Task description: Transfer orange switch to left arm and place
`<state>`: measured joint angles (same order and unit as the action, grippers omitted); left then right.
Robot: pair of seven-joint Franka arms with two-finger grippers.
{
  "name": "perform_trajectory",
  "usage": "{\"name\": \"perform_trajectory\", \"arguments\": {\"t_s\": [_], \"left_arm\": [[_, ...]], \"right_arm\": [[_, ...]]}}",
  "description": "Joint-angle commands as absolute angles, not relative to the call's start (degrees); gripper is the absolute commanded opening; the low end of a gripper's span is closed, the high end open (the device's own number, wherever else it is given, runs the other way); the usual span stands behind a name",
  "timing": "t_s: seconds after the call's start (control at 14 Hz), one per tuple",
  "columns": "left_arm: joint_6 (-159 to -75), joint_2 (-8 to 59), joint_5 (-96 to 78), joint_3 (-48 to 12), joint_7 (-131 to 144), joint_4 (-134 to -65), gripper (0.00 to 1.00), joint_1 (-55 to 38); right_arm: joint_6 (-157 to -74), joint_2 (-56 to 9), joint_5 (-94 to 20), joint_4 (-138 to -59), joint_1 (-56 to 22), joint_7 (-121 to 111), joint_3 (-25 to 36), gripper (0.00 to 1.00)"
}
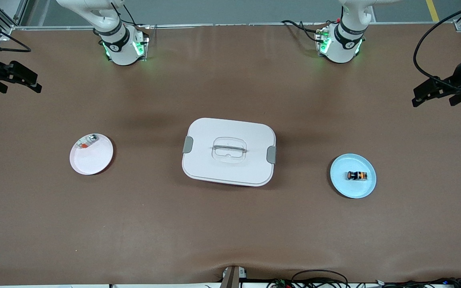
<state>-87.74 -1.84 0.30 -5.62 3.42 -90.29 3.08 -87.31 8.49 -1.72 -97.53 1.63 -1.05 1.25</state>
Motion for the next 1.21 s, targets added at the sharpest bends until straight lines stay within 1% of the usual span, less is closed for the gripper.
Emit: {"name": "perform_trajectory", "arguments": {"t_s": [0.0,1.14], "left_arm": [[-88.95,-5.45,-0.70,-4.66,3.87,-93.96,1.00,1.94],[-87.63,-5.36,-0.70,-5.27,2.99,-93.16,1.00,2.02]], "right_arm": [[-86.31,8.00,-0.88,-95.98,3.08,-0.62,0.35,1.00],[-86.57,7.91,-0.88,-95.19,2.99,-0.70,0.26,1.00]]}}
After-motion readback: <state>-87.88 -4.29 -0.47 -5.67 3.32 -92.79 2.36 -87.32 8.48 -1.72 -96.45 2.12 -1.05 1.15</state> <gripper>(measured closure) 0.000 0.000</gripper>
